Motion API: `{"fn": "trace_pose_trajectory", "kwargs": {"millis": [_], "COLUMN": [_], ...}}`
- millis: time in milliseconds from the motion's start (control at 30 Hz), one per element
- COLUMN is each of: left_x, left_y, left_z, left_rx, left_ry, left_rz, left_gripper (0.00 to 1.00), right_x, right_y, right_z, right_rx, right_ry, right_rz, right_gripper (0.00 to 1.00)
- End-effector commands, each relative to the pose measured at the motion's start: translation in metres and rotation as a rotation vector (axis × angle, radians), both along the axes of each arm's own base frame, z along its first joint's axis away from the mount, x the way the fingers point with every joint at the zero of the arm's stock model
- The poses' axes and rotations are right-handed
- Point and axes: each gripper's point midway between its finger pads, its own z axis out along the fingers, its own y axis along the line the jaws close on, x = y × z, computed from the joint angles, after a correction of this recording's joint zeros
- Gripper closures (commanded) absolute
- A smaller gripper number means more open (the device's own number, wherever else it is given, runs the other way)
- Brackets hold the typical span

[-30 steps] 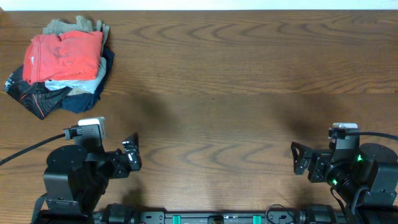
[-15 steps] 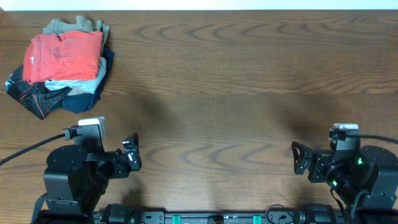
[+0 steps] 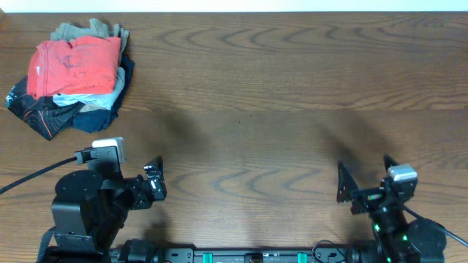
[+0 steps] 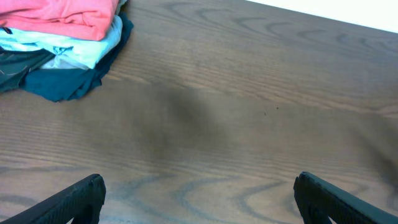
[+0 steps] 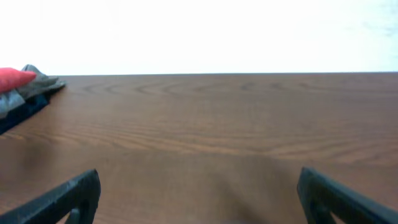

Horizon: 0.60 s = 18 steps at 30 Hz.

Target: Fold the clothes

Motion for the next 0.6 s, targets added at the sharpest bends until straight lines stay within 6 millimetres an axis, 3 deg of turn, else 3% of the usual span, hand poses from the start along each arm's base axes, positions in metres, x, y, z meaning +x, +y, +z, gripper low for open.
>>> {"fn": "trace_pose_trajectory", "kwargs": {"millis": [0, 167, 333, 567], "left_x": [0.001, 0.001, 0.001, 0.001], "left_y": [0.004, 0.004, 0.004, 0.004], "left_z": [-0.001, -0.001, -0.001, -0.001], "left_rx": [0.011, 0.011, 0.011, 0.011], "left_ry": [-0.002, -0.002, -0.002, -0.002], "left_rz": [0.018, 0.018, 0.018, 0.018], "left_gripper": [0.02, 0.02, 0.02, 0.02], "right_x": [0.014, 0.035, 0.046, 0.047], "right_y": [0.001, -0.008, -0.017, -0.023], "right_z": [-0.012, -0.014, -0.030, -0.072], "right_rx": [-0.024, -0.034, -0.033, -0.064], "right_ry": [-0.041, -0.183, -0.254, -0.086], "right_rz": [0.003, -0.053, -0.109, -0.141], "right_gripper": [0.01, 0.01, 0.01, 0.01]}}
